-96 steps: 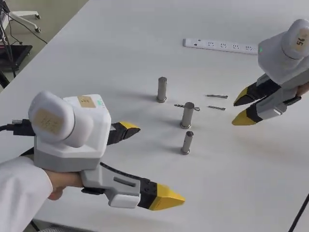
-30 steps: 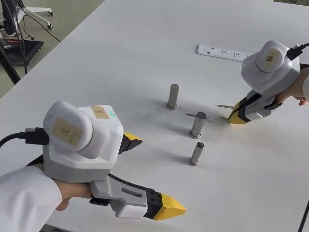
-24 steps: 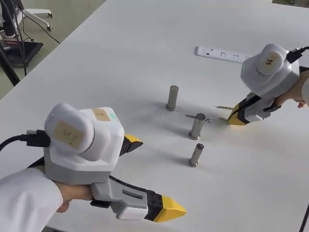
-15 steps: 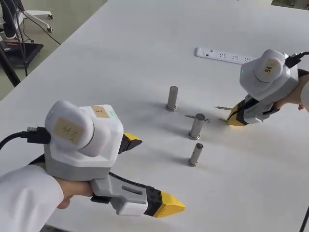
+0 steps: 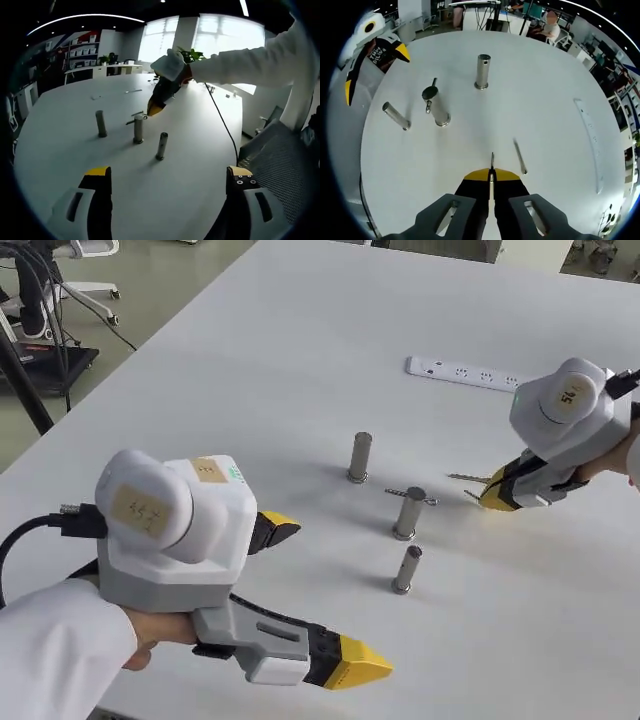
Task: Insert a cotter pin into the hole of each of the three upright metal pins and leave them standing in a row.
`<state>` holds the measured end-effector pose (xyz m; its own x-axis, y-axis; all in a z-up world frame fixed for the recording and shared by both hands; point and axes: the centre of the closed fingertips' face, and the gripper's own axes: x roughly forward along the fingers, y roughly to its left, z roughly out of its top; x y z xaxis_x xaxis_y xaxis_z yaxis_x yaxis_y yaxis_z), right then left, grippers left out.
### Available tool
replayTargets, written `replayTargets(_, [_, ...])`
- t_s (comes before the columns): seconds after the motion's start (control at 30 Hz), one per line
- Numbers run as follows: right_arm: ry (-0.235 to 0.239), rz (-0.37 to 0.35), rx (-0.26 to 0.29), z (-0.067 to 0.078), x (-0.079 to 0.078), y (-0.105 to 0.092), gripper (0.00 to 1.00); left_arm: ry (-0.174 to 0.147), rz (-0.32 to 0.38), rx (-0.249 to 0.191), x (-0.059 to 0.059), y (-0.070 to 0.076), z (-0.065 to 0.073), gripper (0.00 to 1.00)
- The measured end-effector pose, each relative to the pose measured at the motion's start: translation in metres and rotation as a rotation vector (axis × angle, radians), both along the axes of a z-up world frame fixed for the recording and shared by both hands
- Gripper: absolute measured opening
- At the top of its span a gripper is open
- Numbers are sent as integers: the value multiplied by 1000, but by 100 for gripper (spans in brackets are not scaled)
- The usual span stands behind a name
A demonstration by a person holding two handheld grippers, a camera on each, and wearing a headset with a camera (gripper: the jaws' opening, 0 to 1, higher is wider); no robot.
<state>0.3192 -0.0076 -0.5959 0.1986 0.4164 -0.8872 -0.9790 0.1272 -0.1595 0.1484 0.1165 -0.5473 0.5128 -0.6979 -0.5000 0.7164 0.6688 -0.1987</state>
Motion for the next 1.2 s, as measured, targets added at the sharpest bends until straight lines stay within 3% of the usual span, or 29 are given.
replayTargets(0.13, [-35, -16, 59, 14, -5, 3, 0, -2, 12, -11, 2, 1, 3, 95])
replayTargets(0.23, [-56, -43, 134, 27, -11, 7, 0, -19, 21, -22, 5, 1, 7, 94])
replayTargets(0.33, [-84, -42, 166, 32, -12, 4, 0, -19, 37, -44, 7, 2, 11, 95])
replayTargets(0.6, [-133, -47, 297, 65, -53, 16, 0, 4, 37, -85, 9, -4, 16, 89])
replayTargets(0.67, [-121, -49, 321, 69, -63, 20, 0, 17, 28, -87, 10, -8, 16, 86])
replayTargets(0.7, [-116, -45, 326, 70, -67, 22, 0, 29, 25, -78, 9, -10, 14, 87])
replayTargets(0.8, [-130, -38, 340, 75, -77, 26, 0, 22, 22, -67, 12, -13, 15, 86])
replayTargets(0.87, [-138, -32, 353, 79, -83, 29, 0, 24, 18, -93, 13, -17, 20, 84])
replayTargets(0.93, [-145, -23, 360, 81, -89, 31, 0, 36, 44, -156, 17, -21, 28, 82])
replayTargets(1.1, [-155, -17, 400, 86, -99, 37, 0, 24, 74, -153, 26, -21, 33, 73])
replayTargets(1.2, [-168, -12, 419, 87, -101, 40, 0, 34, 96, -200, 31, -26, 41, 69])
